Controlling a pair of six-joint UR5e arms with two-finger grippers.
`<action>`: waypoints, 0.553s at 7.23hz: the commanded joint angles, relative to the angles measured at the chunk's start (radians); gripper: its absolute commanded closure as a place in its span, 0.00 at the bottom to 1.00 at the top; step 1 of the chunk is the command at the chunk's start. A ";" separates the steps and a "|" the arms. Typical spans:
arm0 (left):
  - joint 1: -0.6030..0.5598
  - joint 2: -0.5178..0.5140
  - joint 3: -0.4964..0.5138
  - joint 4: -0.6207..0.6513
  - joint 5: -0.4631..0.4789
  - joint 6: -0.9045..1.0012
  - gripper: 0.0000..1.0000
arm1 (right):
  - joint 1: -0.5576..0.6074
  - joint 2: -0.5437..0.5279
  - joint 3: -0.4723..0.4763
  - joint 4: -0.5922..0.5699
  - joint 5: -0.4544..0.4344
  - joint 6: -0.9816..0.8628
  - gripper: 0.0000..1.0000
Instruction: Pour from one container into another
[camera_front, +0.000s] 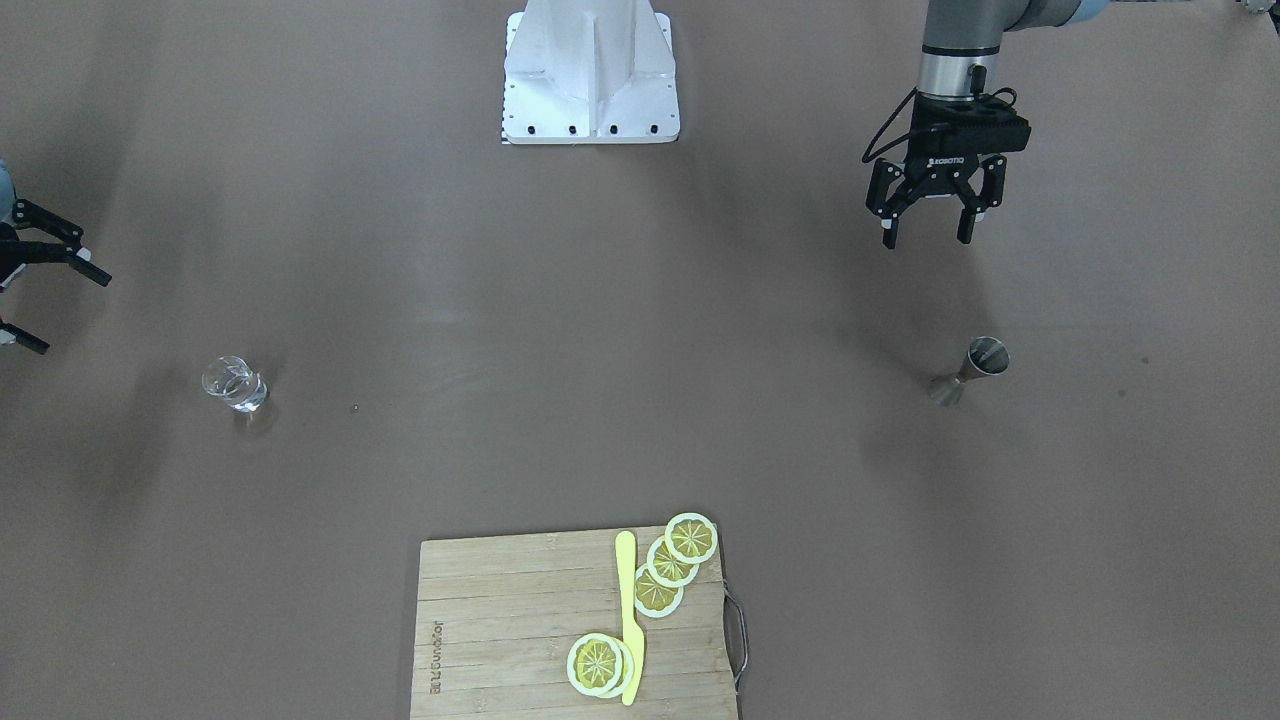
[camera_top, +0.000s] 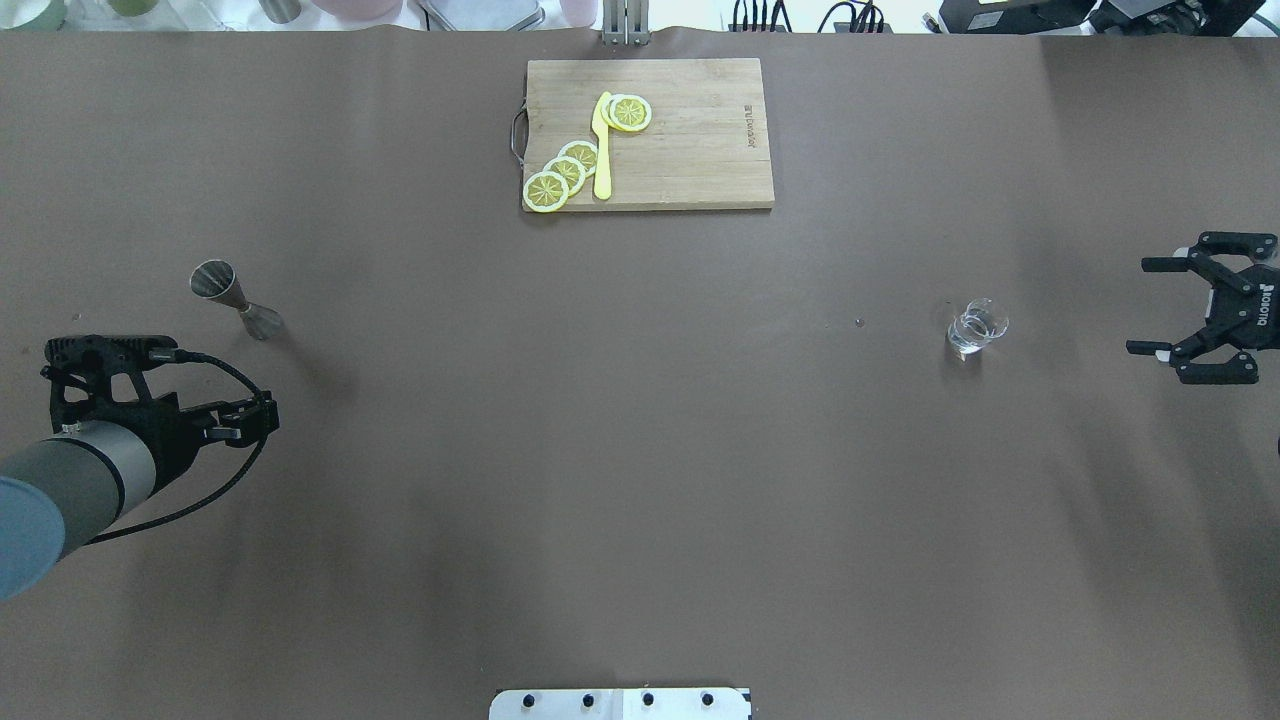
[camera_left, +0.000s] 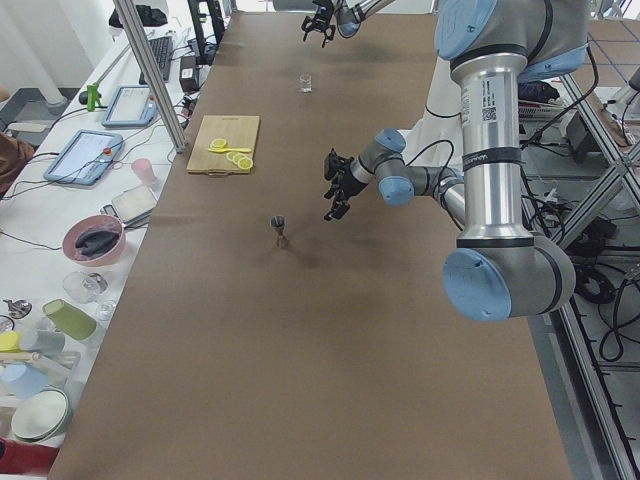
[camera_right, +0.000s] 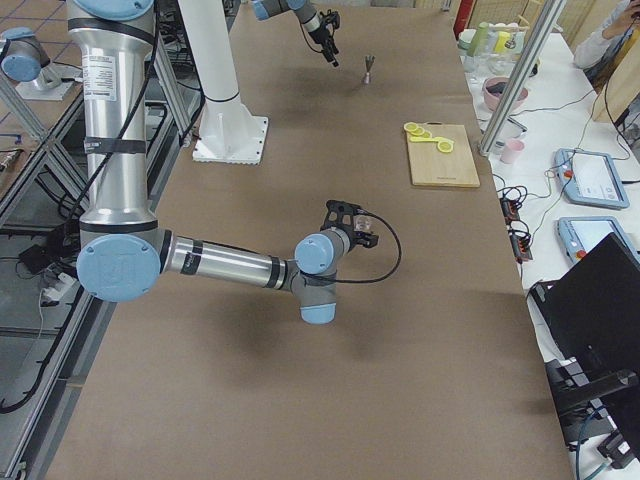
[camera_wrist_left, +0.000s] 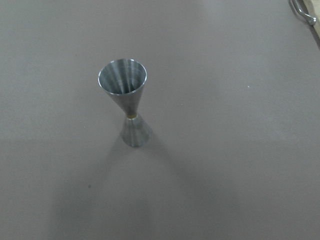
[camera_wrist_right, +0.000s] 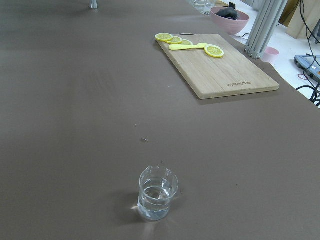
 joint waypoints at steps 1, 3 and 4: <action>-0.005 -0.015 0.026 0.003 0.030 -0.005 0.02 | -0.039 0.047 -0.045 0.000 -0.028 -0.004 0.00; -0.012 -0.019 0.085 -0.011 0.033 -0.032 0.02 | -0.088 0.047 -0.046 -0.003 -0.089 -0.002 0.00; -0.010 -0.050 0.118 -0.032 0.074 -0.093 0.02 | -0.111 0.047 -0.046 -0.009 -0.106 -0.002 0.00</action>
